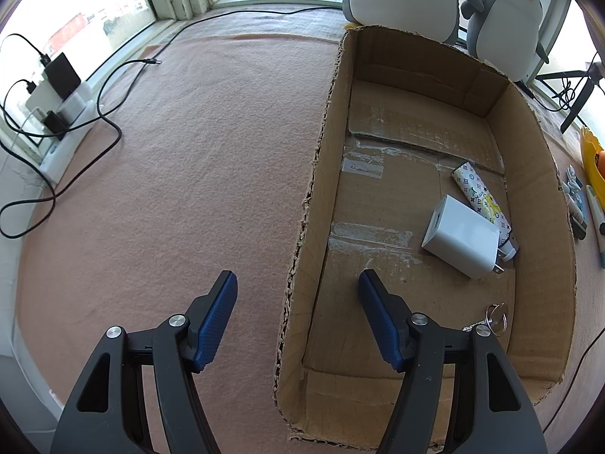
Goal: Organize rigid objects
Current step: 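Close the right gripper on the white-and-blue lotion tube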
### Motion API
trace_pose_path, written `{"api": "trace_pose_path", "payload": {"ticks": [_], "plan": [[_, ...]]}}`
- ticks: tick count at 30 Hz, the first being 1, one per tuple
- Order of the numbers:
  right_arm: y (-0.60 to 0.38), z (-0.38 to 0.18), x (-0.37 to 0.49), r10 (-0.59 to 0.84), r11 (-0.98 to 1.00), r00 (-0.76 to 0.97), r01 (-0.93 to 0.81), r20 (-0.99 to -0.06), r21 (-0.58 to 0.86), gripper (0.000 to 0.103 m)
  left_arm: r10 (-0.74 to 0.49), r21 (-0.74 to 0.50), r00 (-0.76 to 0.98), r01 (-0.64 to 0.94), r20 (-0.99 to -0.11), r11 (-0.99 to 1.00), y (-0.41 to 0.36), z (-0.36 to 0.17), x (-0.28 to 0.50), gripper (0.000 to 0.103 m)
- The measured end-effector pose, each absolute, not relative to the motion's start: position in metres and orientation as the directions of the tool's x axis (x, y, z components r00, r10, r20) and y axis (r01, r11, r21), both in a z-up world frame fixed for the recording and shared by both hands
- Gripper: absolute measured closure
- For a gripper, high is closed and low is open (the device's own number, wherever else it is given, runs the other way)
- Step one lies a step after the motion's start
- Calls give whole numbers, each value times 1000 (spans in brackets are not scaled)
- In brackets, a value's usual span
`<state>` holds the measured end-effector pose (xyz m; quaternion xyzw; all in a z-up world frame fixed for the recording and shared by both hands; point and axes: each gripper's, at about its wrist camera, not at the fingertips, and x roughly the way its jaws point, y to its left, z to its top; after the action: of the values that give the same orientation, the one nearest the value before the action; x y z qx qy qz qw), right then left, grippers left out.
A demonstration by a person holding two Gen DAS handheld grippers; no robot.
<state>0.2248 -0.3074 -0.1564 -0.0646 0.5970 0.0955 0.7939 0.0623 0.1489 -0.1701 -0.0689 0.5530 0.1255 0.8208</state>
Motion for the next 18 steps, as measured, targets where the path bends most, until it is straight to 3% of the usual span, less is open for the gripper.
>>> {"api": "trace_pose_path", "payload": {"ticks": [18], "plan": [[-298,-172,227,10,962,225,-269,-974,-53,58,133,29,358,-281,-924,959,152,-171,61,35]]}}
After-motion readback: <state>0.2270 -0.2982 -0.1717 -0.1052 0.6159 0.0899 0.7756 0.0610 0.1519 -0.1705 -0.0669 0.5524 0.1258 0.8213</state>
